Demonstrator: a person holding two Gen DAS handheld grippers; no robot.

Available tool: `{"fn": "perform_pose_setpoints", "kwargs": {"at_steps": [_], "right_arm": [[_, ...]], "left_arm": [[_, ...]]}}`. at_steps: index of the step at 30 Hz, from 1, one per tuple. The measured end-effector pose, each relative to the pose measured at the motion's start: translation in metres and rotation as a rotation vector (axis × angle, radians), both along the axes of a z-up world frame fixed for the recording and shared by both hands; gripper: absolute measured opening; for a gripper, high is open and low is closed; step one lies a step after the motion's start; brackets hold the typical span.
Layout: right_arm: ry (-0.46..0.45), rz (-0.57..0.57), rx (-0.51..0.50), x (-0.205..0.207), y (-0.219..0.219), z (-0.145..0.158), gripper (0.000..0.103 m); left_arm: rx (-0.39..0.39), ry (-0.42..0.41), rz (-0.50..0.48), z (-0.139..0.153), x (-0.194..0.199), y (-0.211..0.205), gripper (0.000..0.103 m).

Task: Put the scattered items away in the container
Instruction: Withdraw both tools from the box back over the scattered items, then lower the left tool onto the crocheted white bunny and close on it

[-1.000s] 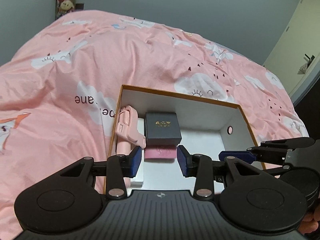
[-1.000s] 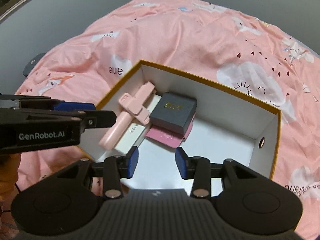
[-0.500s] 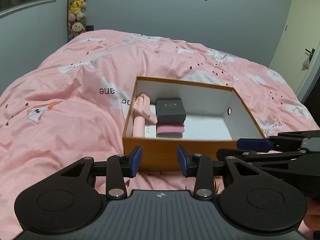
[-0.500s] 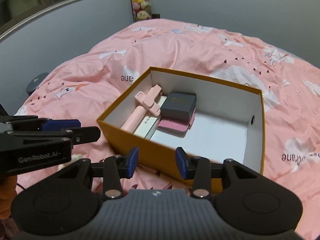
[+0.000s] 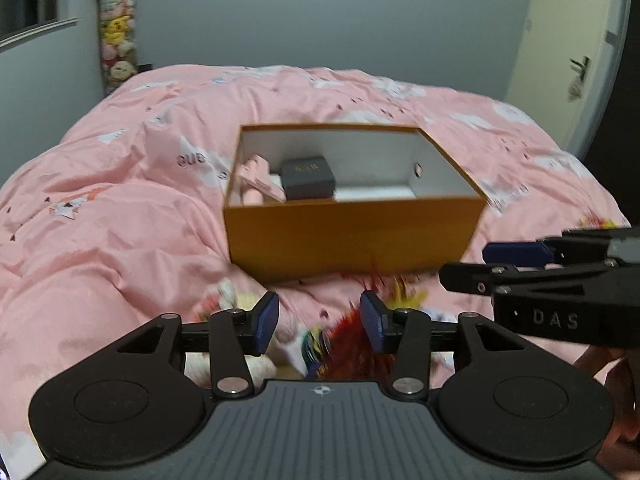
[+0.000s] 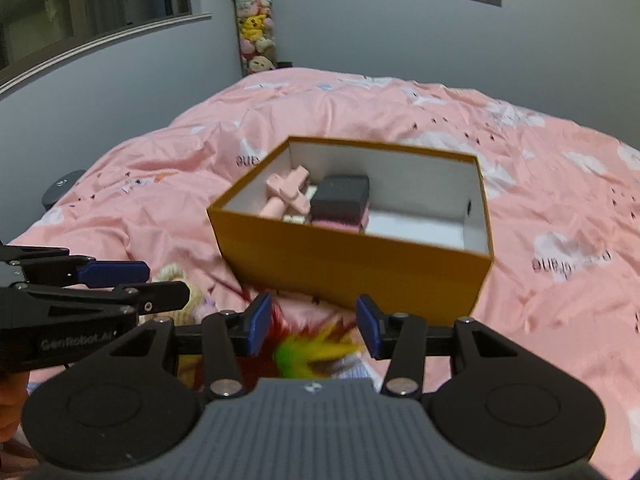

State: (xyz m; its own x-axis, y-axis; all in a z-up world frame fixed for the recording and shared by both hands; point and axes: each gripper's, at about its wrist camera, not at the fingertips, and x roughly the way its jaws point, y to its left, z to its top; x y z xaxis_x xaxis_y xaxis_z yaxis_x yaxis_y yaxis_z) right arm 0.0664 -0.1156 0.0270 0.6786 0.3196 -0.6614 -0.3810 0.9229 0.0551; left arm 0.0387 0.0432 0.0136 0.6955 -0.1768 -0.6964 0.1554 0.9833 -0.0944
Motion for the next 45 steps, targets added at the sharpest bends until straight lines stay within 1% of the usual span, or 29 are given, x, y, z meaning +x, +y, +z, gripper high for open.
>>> {"fn": "perform_pose_setpoints", "kwargs": {"at_steps": [3,6,8,11,13,16,22,27,29,31,33,35,41,43,45], "right_arm": [[0.002,-0.008,-0.021,-0.012,-0.003,-0.006,0.052],[0.010,-0.021,-0.050,-0.020,-0.006,-0.012,0.052],[0.037,-0.035,-0.051,-0.024,-0.010,-0.019,0.052],[0.106,-0.069,-0.048,-0.027,-0.017,-0.032,0.052],[0.149,-0.084,-0.052,-0.029,-0.019,-0.041,0.052],[0.187,-0.085,-0.037,-0.031,-0.022,-0.048,0.052],[0.236,-0.046,-0.022,-0.030,-0.019,-0.055,0.052],[0.265,-0.012,-0.026,-0.028,-0.014,-0.060,0.051],[0.283,0.010,-0.022,-0.029,-0.012,-0.062,0.050],[0.297,0.032,-0.027,-0.029,-0.008,-0.066,0.046],[0.307,0.051,-0.031,-0.028,-0.004,-0.068,0.043],[0.314,0.068,-0.032,-0.028,-0.001,-0.070,0.043],[0.349,0.102,-0.020,-0.021,0.004,-0.077,0.043],[0.343,0.108,-0.018,-0.019,0.007,-0.076,0.043],[0.323,0.116,-0.017,-0.016,0.009,-0.072,0.043]], "left_arm": [[-0.013,0.024,-0.016,-0.006,-0.010,0.001,0.055],[-0.021,0.049,-0.008,-0.011,-0.016,0.006,0.055],[-0.029,0.061,0.000,-0.014,-0.020,0.010,0.056],[-0.045,0.088,-0.001,-0.019,-0.025,0.015,0.056],[-0.056,0.113,-0.009,-0.024,-0.027,0.016,0.056],[-0.068,0.149,-0.030,-0.029,-0.026,0.014,0.056],[-0.052,0.162,-0.080,-0.033,-0.030,0.007,0.056],[-0.009,0.208,-0.123,-0.041,-0.031,-0.002,0.056],[0.002,0.222,-0.124,-0.044,-0.031,-0.003,0.056],[0.001,0.235,-0.109,-0.046,-0.030,0.000,0.056],[-0.005,0.249,-0.073,-0.049,-0.029,0.007,0.056],[-0.013,0.250,-0.037,-0.048,-0.029,0.014,0.053],[-0.027,0.223,0.044,-0.043,-0.027,0.033,0.053],[-0.048,0.210,0.067,-0.041,-0.025,0.038,0.053],[-0.088,0.193,0.093,-0.038,-0.021,0.046,0.051]]}}
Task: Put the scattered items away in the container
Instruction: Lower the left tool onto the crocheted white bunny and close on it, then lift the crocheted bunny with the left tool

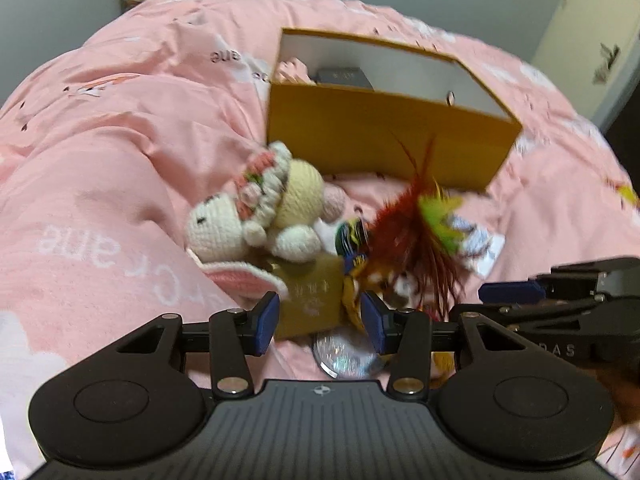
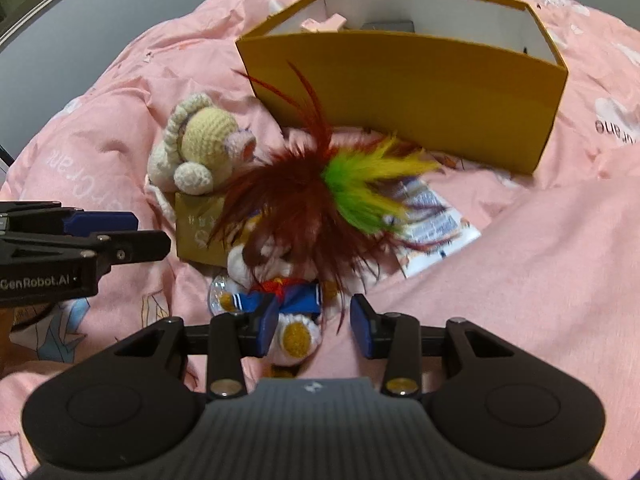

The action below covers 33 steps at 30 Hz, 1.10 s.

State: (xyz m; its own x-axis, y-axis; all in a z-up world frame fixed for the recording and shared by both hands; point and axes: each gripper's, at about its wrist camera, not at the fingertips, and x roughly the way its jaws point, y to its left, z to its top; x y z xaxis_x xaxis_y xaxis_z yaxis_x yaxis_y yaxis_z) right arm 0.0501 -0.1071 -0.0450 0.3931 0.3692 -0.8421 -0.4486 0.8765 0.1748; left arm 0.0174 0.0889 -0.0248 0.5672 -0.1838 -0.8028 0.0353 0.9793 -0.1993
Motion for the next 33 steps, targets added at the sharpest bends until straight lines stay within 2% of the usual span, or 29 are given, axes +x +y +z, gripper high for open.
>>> {"fn": "perform_pose_setpoints", "kwargs": {"at_steps": [6,8,10,14,16,17,18,23,25,26,28,30,32,33], "right_arm": [[-0.073,0.039,0.042,0.015,0.014,0.023,0.043],[-0.091,0.048,0.033,0.021,0.021,0.027,0.043],[-0.105,0.054,0.019,0.025,0.027,0.028,0.043],[-0.102,0.056,0.015,0.029,0.028,0.025,0.043],[-0.096,0.043,0.012,0.031,0.025,0.022,0.043],[-0.092,0.032,0.010,0.032,0.023,0.021,0.043],[-0.087,0.020,0.010,0.033,0.020,0.020,0.043],[-0.052,-0.024,0.009,0.037,0.010,0.012,0.043],[-0.039,-0.033,0.008,0.037,0.009,0.009,0.043],[-0.036,-0.036,0.008,0.036,0.009,0.008,0.043],[-0.041,-0.040,0.010,0.034,0.008,0.009,0.043],[-0.053,-0.046,0.010,0.032,0.005,0.011,0.043],[-0.060,-0.057,0.010,0.031,0.002,0.013,0.043],[-0.062,-0.063,0.011,0.030,0.001,0.014,0.043]], "left_arm": [[-0.105,-0.041,0.101,0.011,0.018,0.014,0.050],[-0.117,-0.055,0.139,0.016,0.028,0.016,0.051],[-0.079,-0.082,0.151,0.019,0.039,0.013,0.052],[0.047,-0.114,0.162,0.016,0.061,0.003,0.052],[0.061,-0.102,0.159,0.013,0.071,0.001,0.045],[0.066,-0.093,0.160,0.010,0.074,0.001,0.031],[0.074,-0.086,0.159,0.008,0.075,0.001,0.026],[0.088,-0.114,0.118,0.006,0.068,0.002,0.018],[0.085,-0.138,0.109,0.010,0.063,0.003,0.004],[0.084,-0.159,0.093,0.014,0.061,0.002,0.000],[0.086,-0.217,0.038,0.025,0.054,-0.003,0.000],[0.131,-0.268,-0.018,0.037,0.047,-0.015,0.000],[0.183,-0.288,-0.039,0.044,0.044,-0.025,0.000],[0.182,-0.290,-0.048,0.045,0.044,-0.026,0.000]]}}
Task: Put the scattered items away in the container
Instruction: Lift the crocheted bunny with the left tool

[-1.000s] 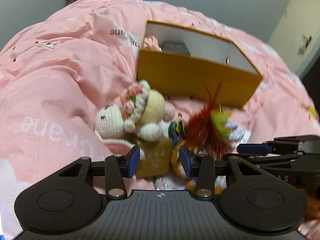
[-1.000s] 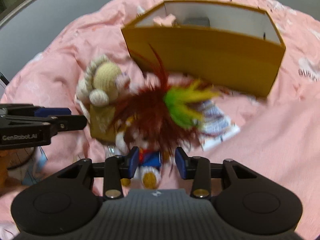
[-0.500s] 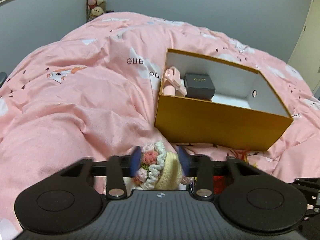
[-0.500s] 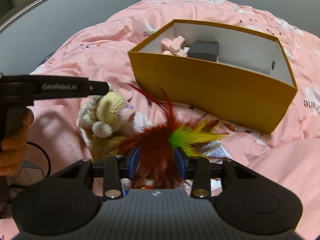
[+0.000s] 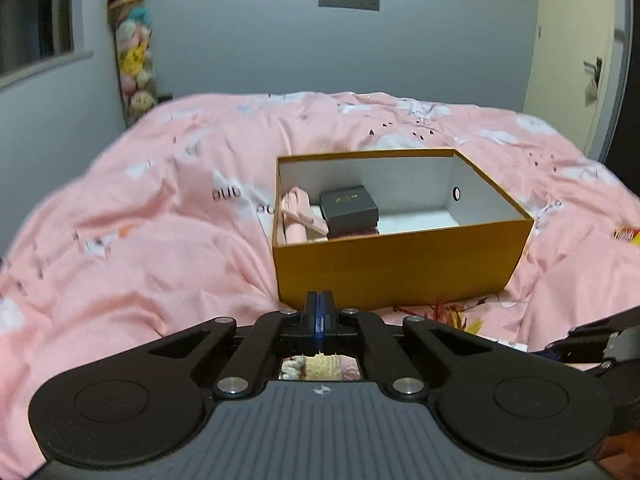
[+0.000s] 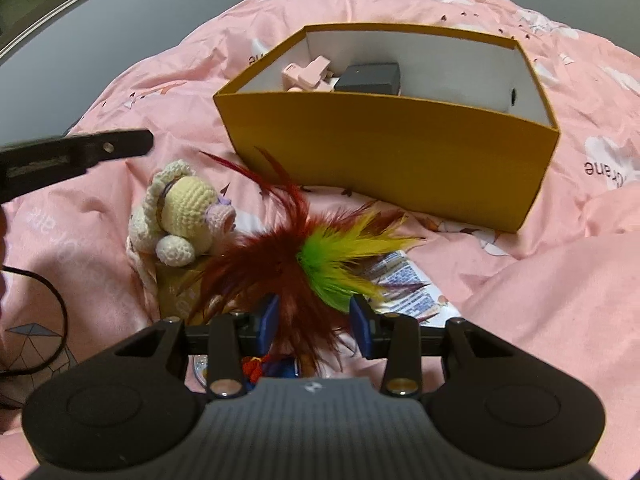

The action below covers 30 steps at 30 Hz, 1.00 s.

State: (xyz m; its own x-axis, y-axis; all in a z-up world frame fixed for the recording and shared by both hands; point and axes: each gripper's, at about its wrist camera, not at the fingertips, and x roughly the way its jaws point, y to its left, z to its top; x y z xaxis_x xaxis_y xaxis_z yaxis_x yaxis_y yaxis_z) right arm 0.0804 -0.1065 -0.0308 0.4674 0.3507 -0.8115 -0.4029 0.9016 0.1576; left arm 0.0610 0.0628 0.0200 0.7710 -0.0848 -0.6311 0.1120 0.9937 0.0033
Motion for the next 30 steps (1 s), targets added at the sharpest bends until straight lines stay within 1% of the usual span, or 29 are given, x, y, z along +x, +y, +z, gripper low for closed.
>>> {"fn": "perform_pose_setpoints", "kwargs": {"at_steps": [2,4,5,8,11,13,14,15,18,21,23,25,27,30], "right_arm": [[-0.003,-0.006,0.002,-0.002,-0.003,0.002,0.043],[-0.004,-0.008,0.005,-0.005,-0.006,0.002,0.043],[-0.003,-0.007,0.007,-0.006,-0.007,0.002,0.043],[0.002,-0.008,0.008,-0.006,-0.008,0.002,0.043],[0.008,-0.008,0.010,-0.005,-0.009,0.001,0.043],[0.017,-0.009,0.010,-0.004,-0.009,-0.001,0.043],[0.022,-0.011,0.010,-0.004,-0.009,-0.002,0.043],[0.026,-0.012,0.010,-0.004,-0.009,-0.003,0.043],[0.034,-0.017,0.011,-0.004,-0.010,-0.004,0.043],[0.035,-0.020,0.014,-0.003,-0.011,-0.005,0.043],[0.034,-0.022,0.014,-0.003,-0.012,-0.005,0.043],[0.034,-0.026,0.015,-0.002,-0.012,-0.005,0.043],[0.034,-0.026,0.017,-0.001,-0.013,-0.005,0.043],[0.030,-0.026,0.020,-0.002,-0.014,-0.005,0.043]], "left_arm": [[-0.011,0.019,-0.006,-0.002,0.004,0.000,0.002],[0.005,0.042,0.012,-0.008,0.008,-0.001,0.017],[0.008,0.054,0.015,-0.012,0.010,-0.001,0.026],[0.013,0.095,0.031,-0.024,0.016,0.001,0.028],[0.014,0.122,0.040,-0.034,0.019,0.005,0.028],[0.027,0.112,0.042,-0.037,0.019,0.004,0.027],[0.039,0.108,0.046,-0.039,0.020,0.003,0.014],[0.053,0.106,0.047,-0.040,0.021,0.003,0.006],[0.066,0.105,0.033,-0.040,0.022,0.004,0.001],[0.073,0.074,-0.002,-0.032,0.018,0.000,0.000],[0.065,0.033,-0.065,-0.020,0.010,-0.006,0.000],[0.101,-0.005,-0.113,-0.008,0.001,-0.014,0.000],[0.131,-0.016,-0.115,-0.002,-0.002,-0.017,0.000],[0.123,0.011,-0.096,-0.005,0.002,-0.011,0.002]]}}
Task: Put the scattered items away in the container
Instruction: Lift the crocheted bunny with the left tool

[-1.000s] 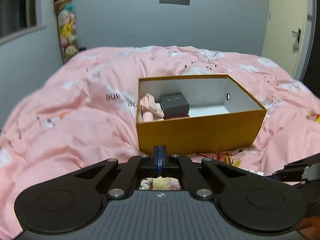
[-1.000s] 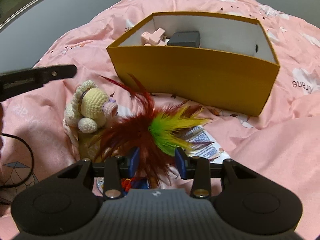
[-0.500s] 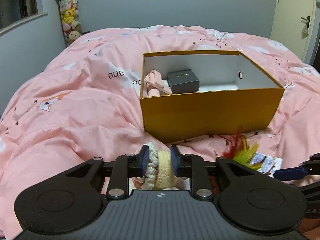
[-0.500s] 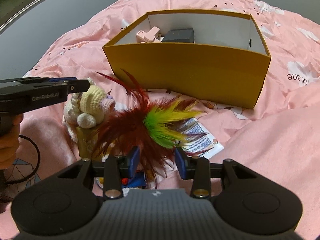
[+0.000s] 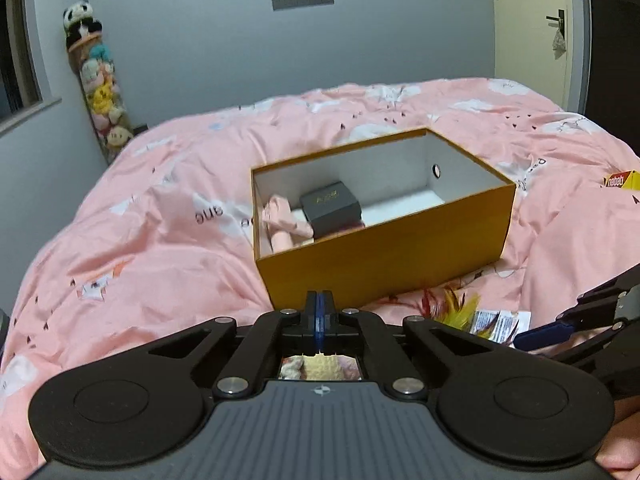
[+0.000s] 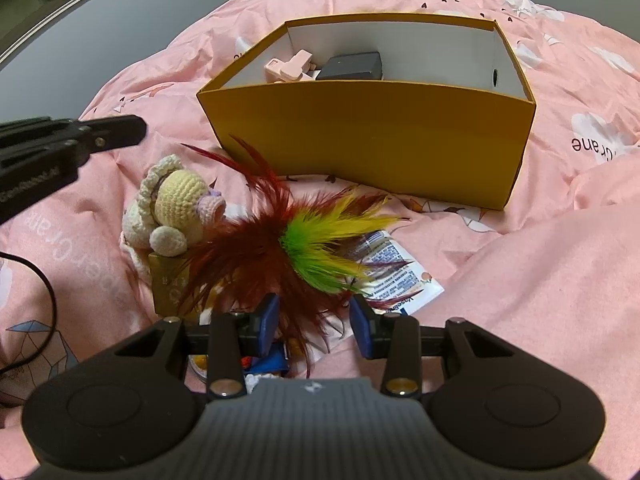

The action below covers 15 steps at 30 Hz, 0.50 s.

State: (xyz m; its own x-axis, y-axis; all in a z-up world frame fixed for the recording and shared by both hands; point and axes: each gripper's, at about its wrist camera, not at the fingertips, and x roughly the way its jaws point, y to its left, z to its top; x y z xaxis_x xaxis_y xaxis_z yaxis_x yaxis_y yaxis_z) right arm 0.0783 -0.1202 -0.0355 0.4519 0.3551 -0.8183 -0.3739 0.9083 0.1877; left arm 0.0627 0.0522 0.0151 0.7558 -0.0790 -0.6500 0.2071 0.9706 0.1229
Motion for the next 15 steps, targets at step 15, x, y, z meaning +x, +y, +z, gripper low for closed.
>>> {"fn": "perform_pose_setpoints", "kwargs": {"at_steps": [15], "right_arm": [[0.017,-0.006,0.000,0.000,0.000,-0.004,0.043]], "left_arm": [[-0.033,0.124,0.090,-0.041,0.028,0.020,0.014]]}}
